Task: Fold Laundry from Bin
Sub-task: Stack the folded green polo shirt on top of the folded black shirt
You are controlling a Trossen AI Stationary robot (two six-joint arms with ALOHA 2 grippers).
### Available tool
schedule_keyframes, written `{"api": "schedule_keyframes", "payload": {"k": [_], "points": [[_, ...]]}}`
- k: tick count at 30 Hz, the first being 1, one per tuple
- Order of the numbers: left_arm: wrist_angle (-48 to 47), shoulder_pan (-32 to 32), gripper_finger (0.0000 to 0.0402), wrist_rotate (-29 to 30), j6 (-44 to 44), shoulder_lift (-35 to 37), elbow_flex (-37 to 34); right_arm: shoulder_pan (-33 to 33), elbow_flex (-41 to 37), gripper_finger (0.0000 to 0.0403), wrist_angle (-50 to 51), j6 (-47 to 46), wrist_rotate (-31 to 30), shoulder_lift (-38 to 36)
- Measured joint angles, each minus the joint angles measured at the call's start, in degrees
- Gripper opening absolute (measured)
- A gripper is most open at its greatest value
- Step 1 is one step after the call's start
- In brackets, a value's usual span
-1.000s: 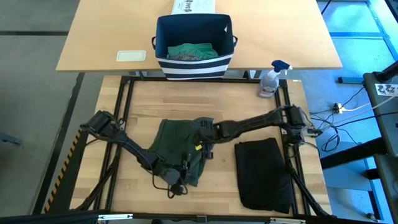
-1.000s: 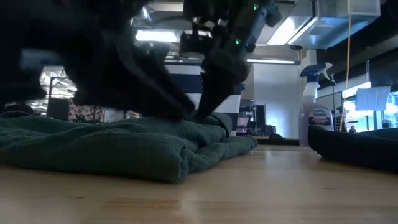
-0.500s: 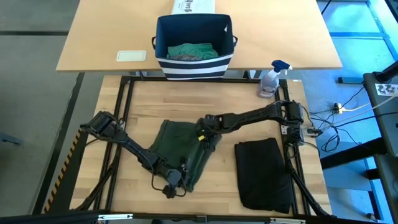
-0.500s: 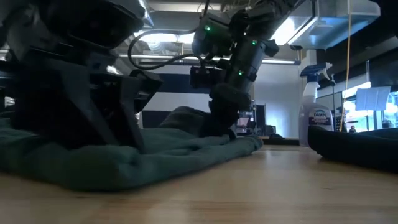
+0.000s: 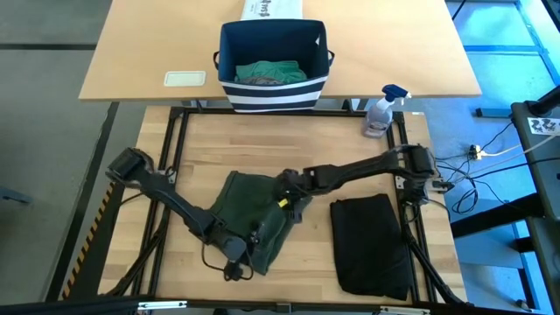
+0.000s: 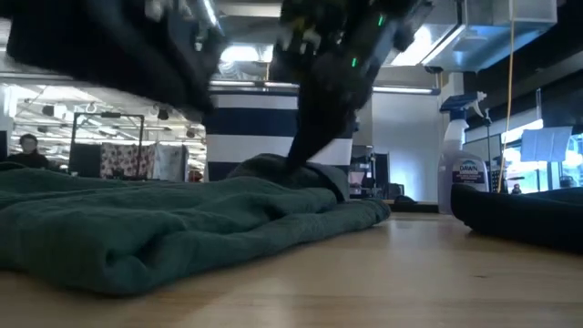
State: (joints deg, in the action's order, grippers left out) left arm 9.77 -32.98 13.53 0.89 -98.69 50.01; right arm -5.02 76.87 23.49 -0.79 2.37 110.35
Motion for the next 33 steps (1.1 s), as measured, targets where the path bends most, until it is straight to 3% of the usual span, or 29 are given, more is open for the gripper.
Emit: {"api": "schedule_keyframes", "payload": {"k": [3,8,17,22,27,33], "points": [[-6.3,-0.6,0.0088,2.7,1.0,6.0,0.0,-2.3,0.1,0.0124,0.8,1.1,-3.8,-2.3],[-21.4,-1.2,0.0088,12.3,-3.1,17.2,-2.3,-7.6,0.1,0.0124,3.6,2.4,-10.3,-3.5],[-20.2,4.0,0.0088,14.2,-18.5,38.5,-22.5,-17.9,-4.9,0.0124,1.1,7.0,-23.9,-2.0],[-19.4,6.6,0.0089,14.5,-21.8,43.2,-27.8,-20.7,-7.3,0.0129,-2.3,14.0,-22.2,-2.0],[-19.2,9.2,0.0089,14.4,-21.8,43.5,-29.1,-21.4,-7.5,0.0181,-5.3,14.4,-21.2,-1.5],[-19.0,12.2,0.0089,13.1,-21.5,43.6,-29.1,-21.2,-7.5,0.03,-7.6,15.5,-24.2,-1.3]]}}
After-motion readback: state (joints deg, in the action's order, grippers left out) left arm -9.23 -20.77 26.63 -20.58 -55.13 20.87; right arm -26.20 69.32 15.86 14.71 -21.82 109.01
